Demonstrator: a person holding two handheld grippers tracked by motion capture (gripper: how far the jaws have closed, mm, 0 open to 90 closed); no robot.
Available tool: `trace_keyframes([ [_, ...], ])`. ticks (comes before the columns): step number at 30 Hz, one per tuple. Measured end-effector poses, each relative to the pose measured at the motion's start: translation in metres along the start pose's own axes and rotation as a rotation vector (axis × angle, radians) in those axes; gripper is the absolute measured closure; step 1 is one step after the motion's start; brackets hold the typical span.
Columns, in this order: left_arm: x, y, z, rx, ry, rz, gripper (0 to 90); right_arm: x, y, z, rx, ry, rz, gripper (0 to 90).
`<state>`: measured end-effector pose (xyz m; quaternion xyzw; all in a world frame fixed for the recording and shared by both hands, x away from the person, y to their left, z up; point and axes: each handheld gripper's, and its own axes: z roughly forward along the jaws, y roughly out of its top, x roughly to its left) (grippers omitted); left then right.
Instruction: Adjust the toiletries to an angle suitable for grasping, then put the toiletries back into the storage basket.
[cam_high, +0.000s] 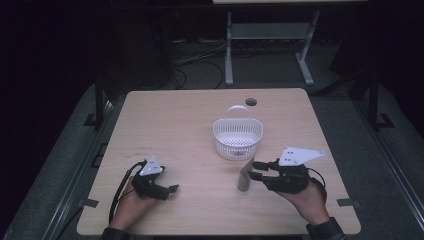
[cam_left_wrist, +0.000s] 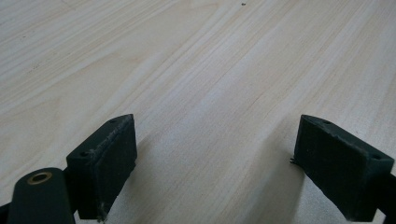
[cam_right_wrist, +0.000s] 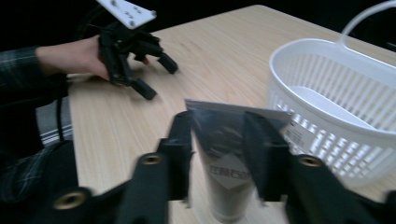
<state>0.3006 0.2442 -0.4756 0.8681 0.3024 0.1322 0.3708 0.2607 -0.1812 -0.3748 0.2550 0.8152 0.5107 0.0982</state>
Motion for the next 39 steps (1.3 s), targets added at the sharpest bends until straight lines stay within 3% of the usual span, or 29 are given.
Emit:
trace_keyframes([
  [8, 0.000, 0.000, 0.000, 0.000, 0.000, 0.000, 12.3, -0.002, 0.000, -0.001, 0.008, -0.093, 0.062, 18.9],
  [13, 0.000, 0.000, 0.000, 0.000, 0.000, 0.000, 12.3, 0.000, 0.001, 0.003, 0.011, -0.109, 0.067, 8.9],
  [19, 0.000, 0.000, 0.000, 0.000, 0.000, 0.000, 12.3, 0.001, 0.003, 0.007, 0.006, -0.112, 0.073, 3.5],
  [39, 0.000, 0.000, 0.000, 0.000, 0.001, -0.002, 12.3, 0.007, 0.007, 0.031, -0.001, -0.115, 0.073, 4.3],
])
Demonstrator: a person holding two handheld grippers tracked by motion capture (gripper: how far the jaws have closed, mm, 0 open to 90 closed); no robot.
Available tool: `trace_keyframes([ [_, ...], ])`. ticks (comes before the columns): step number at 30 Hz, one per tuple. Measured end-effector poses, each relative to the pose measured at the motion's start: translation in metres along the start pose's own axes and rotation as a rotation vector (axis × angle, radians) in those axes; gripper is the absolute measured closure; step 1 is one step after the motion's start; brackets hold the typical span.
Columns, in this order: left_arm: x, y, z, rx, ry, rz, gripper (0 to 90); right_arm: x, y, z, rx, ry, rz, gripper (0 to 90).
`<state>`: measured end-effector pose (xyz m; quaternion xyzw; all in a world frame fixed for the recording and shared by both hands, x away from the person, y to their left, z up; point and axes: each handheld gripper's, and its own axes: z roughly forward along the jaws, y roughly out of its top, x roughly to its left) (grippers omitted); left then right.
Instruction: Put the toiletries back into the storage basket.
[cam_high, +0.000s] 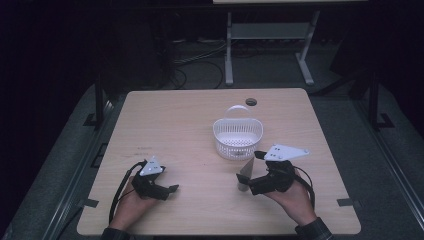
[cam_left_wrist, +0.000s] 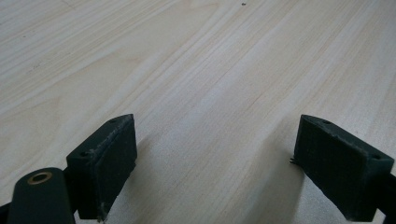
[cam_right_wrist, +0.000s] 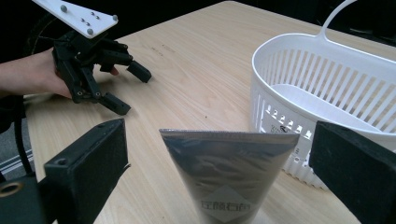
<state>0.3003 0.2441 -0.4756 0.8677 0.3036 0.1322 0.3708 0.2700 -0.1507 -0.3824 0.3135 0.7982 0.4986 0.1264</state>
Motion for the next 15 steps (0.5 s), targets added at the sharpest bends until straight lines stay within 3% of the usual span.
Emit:
trace_keyframes([
  [15, 0.000, 0.000, 0.000, 0.000, 0.000, -0.001, 12.3, 0.001, 0.000, 0.014, 0.004, -0.005, -0.009, 10.9],
])
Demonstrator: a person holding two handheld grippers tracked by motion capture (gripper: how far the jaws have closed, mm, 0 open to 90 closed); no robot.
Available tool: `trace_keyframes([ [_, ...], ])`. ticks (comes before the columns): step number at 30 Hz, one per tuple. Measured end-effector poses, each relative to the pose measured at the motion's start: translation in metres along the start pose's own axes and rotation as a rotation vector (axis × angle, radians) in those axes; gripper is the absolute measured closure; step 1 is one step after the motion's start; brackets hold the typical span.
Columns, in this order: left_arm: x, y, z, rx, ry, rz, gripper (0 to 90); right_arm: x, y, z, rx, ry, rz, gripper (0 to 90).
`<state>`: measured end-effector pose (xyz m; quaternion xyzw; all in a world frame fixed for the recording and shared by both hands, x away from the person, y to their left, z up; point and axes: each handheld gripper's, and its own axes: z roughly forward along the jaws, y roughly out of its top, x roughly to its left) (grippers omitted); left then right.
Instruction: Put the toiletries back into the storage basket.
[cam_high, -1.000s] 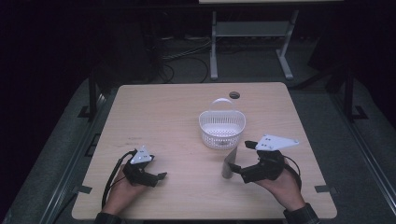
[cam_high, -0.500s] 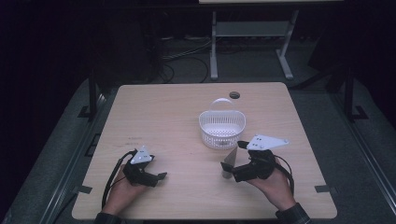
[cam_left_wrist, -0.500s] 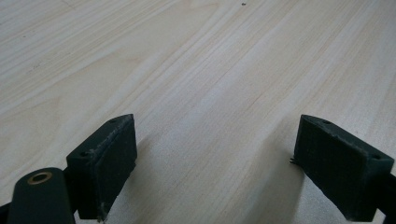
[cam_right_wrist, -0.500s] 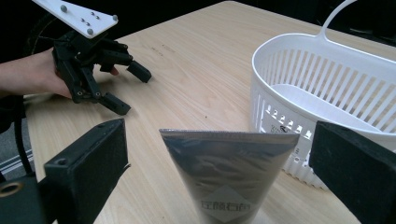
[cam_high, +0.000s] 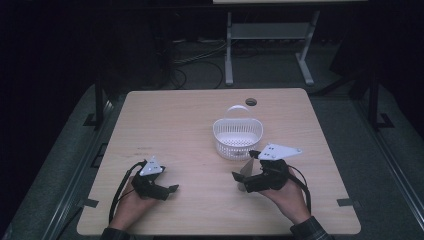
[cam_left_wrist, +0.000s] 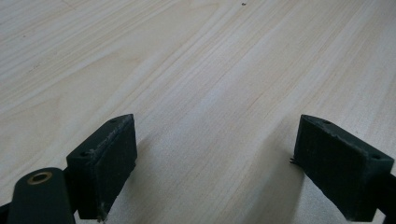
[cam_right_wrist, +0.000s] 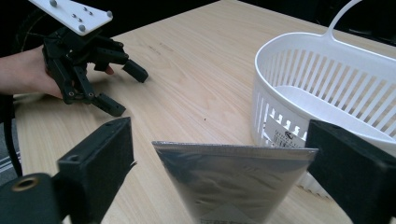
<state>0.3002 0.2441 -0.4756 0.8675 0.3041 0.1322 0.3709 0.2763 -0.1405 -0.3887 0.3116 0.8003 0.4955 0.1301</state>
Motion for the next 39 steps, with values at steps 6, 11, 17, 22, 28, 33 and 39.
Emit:
trace_keyframes([
  [6, 0.0000, 0.0000, 0.0000, 0.000, 0.000, 0.000, 12.3, 0.0000, 0.0000, 0.0014, -0.008, 0.000, -0.001, 14.0],
  [11, 0.0000, 0.0000, 0.0000, 0.000, 0.000, 0.000, 12.3, -0.0007, -0.0010, 0.0036, -0.001, -0.006, 0.003, 17.9],
  [17, 0.0000, 0.0000, 0.0000, 0.000, 0.000, 0.000, 12.3, -0.0015, -0.0007, 0.0033, -0.010, -0.007, 0.001, 27.1],
  [22, 0.0000, 0.0000, 0.0000, 0.000, 0.000, 0.000, 12.3, -0.0016, -0.0007, 0.0023, -0.013, -0.007, 0.002, 29.5],
  [28, 0.0000, 0.0000, 0.0000, 0.000, 0.000, 0.000, 12.3, -0.0013, -0.0008, 0.0013, -0.012, -0.008, -0.006, 29.9],
  [33, 0.0000, 0.0000, 0.0000, 0.000, 0.000, 0.000, 12.3, -0.0016, -0.0002, -0.0003, -0.013, -0.019, -0.022, 30.1],
  [39, 0.0000, 0.0000, 0.0000, 0.000, 0.000, 0.000, 12.3, -0.0034, 0.0022, -0.0058, -0.025, -0.022, -0.016, 30.2],
])
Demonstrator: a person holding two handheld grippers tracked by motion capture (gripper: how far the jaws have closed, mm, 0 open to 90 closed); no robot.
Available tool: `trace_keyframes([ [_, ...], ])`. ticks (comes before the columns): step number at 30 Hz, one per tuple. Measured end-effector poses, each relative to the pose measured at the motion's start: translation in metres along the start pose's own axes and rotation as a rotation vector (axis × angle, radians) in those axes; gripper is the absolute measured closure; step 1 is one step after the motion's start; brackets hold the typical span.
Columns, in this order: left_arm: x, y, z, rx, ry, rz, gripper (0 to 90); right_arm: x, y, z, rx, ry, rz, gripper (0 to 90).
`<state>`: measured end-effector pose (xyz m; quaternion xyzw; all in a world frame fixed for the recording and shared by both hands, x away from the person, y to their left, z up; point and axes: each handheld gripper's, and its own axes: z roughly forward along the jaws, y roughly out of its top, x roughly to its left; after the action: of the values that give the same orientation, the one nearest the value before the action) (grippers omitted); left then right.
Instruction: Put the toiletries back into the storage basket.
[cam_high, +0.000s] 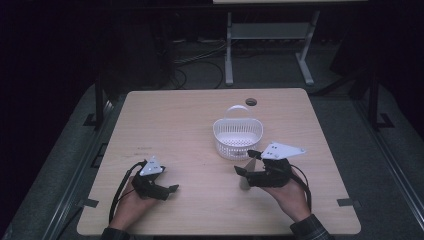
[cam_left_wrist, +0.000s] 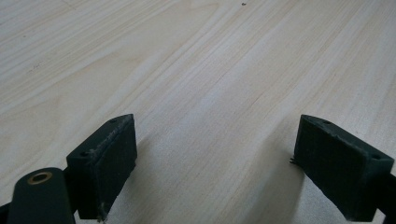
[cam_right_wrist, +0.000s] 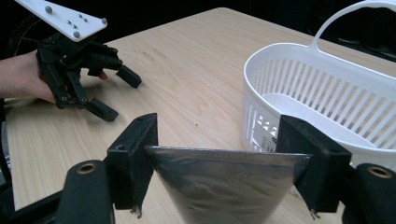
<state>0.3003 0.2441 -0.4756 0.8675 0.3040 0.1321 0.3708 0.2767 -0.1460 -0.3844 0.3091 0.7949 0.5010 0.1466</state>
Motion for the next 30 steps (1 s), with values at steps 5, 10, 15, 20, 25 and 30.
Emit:
trace_keyframes([
  [5, 0.000, 0.000, 0.000, 0.000, 0.000, 0.000, 12.3, -0.001, 0.002, -0.002, -0.001, 0.002, 0.001, 30.2],
  [10, 0.000, 0.000, 0.000, 0.000, 0.000, 0.000, 12.3, -0.001, 0.005, -0.005, 0.000, 0.006, -0.007, 30.2],
  [15, 0.000, 0.000, 0.000, 0.000, 0.000, 0.000, 12.3, -0.001, 0.009, -0.009, -0.007, 0.010, -0.005, 30.2],
  [20, 0.000, 0.000, 0.000, 0.002, -0.001, 0.000, 12.3, -0.002, 0.015, -0.014, -0.016, 0.009, -0.015, 30.3],
  [25, 0.000, 0.000, 0.000, 0.000, 0.000, 0.000, 12.3, -0.003, 0.021, -0.018, -0.021, 0.013, -0.018, 30.3],
  [30, 0.000, 0.000, 0.000, 0.001, 0.000, 0.000, 12.3, -0.004, 0.026, -0.022, -0.026, 0.011, -0.023, 30.3],
])
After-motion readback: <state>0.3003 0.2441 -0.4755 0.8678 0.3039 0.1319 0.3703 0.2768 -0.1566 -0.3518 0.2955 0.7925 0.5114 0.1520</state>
